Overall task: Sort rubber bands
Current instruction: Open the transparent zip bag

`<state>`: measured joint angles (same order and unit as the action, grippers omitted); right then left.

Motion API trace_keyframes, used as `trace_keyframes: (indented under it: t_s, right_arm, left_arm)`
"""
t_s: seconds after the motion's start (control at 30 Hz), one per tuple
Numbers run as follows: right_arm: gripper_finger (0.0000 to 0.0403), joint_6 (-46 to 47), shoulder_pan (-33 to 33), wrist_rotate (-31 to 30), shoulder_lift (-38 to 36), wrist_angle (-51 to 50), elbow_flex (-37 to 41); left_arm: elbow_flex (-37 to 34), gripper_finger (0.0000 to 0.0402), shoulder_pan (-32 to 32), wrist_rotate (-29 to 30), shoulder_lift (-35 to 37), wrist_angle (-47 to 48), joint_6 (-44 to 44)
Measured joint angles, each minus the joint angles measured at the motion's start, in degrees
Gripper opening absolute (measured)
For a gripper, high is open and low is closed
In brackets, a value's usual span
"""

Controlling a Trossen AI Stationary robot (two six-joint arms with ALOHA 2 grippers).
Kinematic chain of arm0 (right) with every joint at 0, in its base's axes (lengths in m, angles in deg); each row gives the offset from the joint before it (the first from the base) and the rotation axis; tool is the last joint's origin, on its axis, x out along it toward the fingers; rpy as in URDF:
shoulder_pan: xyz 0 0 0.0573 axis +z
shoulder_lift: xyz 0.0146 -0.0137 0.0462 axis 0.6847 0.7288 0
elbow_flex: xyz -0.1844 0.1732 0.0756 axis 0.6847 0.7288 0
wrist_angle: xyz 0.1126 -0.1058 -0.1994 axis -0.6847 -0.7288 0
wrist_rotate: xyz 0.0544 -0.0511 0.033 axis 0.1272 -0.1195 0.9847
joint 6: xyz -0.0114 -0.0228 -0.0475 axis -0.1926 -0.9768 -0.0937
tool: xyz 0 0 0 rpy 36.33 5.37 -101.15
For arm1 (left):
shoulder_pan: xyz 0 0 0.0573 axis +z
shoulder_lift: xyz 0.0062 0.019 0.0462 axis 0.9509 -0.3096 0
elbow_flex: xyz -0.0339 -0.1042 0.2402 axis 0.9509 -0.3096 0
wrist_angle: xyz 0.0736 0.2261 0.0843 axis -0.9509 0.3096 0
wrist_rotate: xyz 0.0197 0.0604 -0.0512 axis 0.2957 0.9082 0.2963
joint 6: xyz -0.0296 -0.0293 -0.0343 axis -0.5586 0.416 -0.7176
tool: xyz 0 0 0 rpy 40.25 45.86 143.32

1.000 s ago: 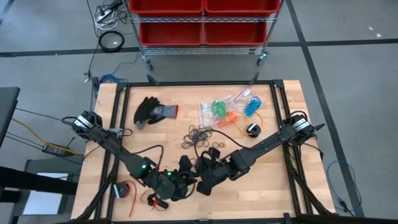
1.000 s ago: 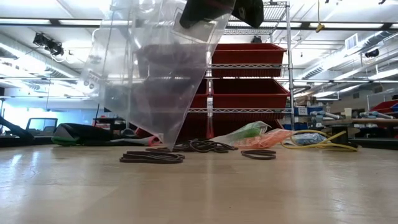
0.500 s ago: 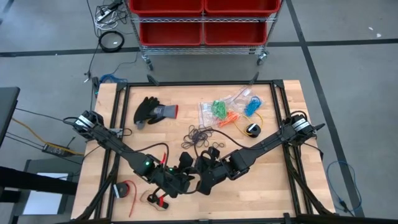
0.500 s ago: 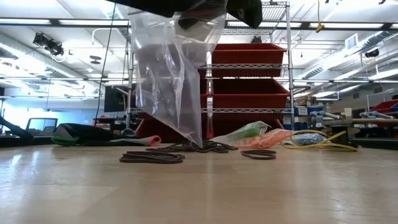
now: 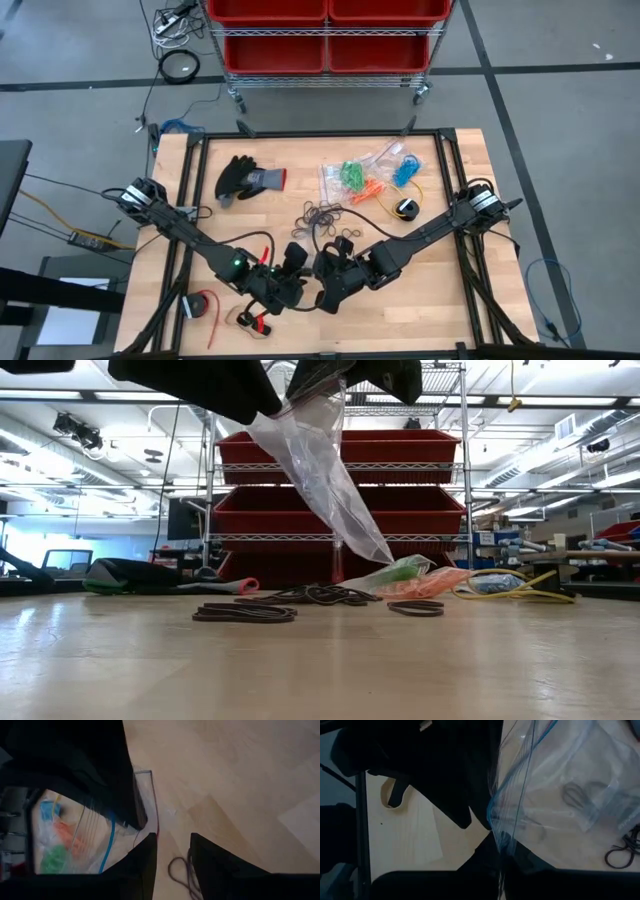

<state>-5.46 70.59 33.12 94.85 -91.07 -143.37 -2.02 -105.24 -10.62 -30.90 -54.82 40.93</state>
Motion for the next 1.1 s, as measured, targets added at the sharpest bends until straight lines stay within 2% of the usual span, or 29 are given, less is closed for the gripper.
trace_keyframes:
  t_s: [0.2, 0.37, 0.53, 0.6, 0.67, 0.73, 0.93, 1.0, 1.1]
  right_arm:
    - [0.0000, 0.05, 0.22, -1.43, 0.00, -0.33, 0.00]
    - [0.0000, 0.92, 0.22, -2.30, 0.00, -0.70, 0.00]
    - [0.0000, 1.05, 0.33, -2.87, 0.00, -0.85, 0.00]
    - [0.0000, 1.56, 0.49, -2.76, 0.00, -1.53, 0.00]
    - [0.0000, 2.15, 0.57, -1.52, 0.00, -2.52, 0.00]
    - [0.0000, 2.70, 0.71, -0.70, 0.00, -3.26, 0.00]
    - [0.0000, 2.61, 0.76, 0.31, 0.00, -3.06, 0.00]
    - [0.0000, 2.60, 0.78, 0.65, 0.00, -2.38, 0.00]
    - [0.0000, 1.94, 1.23, 0.65, 0.00, -1.60, 0.00]
  left_arm:
    - [-0.01, 0.0126, 0.91, -7.20, -0.96, -0.82, -11.82]
    - [-0.04, 0.0126, 0.89, -7.86, -1.28, -2.61, -12.34]
    - [-0.04, 0.0126, 0.79, -14.43, -1.31, -6.05, -13.48]
    - [-0.04, 0.0126, 0.35, -11.66, -1.25, -5.51, -12.87]
    - [-0.04, 0.0126, -0.56, -5.91, -0.80, -3.99, -9.94]
    - [-0.03, 0.0126, -1.66, -0.51, -0.27, -4.27, -6.02]
    - [2.29, 0.0126, -4.70, 9.50, -0.08, -6.63, 7.03]
    - [2.29, 0.0126, -4.23, 11.92, -0.08, -7.03, 8.82]
    - [2.29, 0.0126, -2.55, 10.91, -0.08, -5.88, 6.92]
